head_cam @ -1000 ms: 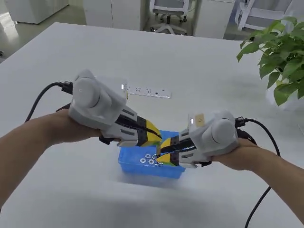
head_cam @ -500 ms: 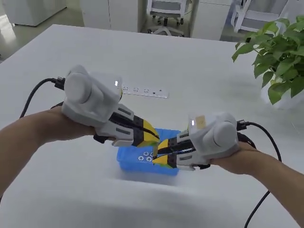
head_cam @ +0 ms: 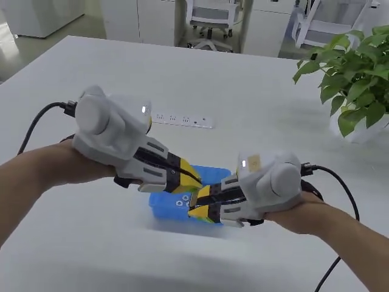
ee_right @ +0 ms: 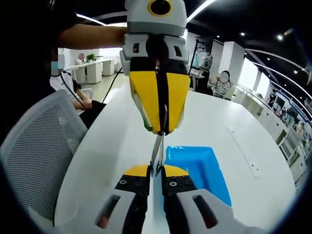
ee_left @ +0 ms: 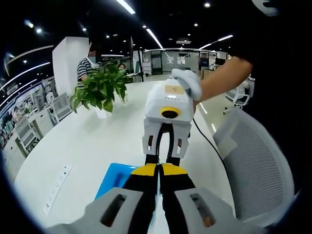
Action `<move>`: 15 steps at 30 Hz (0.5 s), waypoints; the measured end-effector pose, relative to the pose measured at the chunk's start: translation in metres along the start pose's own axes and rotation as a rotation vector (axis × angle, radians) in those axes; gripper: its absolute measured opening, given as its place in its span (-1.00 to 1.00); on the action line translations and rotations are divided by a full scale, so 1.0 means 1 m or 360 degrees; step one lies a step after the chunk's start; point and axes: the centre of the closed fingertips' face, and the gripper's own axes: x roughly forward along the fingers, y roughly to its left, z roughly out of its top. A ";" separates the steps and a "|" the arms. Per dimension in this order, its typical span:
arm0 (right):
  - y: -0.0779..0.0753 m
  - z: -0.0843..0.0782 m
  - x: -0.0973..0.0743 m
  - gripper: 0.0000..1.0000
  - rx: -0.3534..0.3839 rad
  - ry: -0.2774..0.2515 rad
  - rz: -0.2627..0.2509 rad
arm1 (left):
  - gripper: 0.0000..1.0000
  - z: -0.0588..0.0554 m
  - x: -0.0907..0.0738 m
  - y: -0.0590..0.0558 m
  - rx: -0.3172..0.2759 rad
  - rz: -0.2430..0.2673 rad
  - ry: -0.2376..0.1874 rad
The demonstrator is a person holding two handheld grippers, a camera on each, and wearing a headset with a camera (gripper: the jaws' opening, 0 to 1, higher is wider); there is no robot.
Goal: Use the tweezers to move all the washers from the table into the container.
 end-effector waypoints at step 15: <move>0.021 -0.012 0.005 -0.86 -0.0002 0.0080 0.0050 | -0.90 -0.021 -0.005 -0.019 -0.0024 -0.0081 0.0062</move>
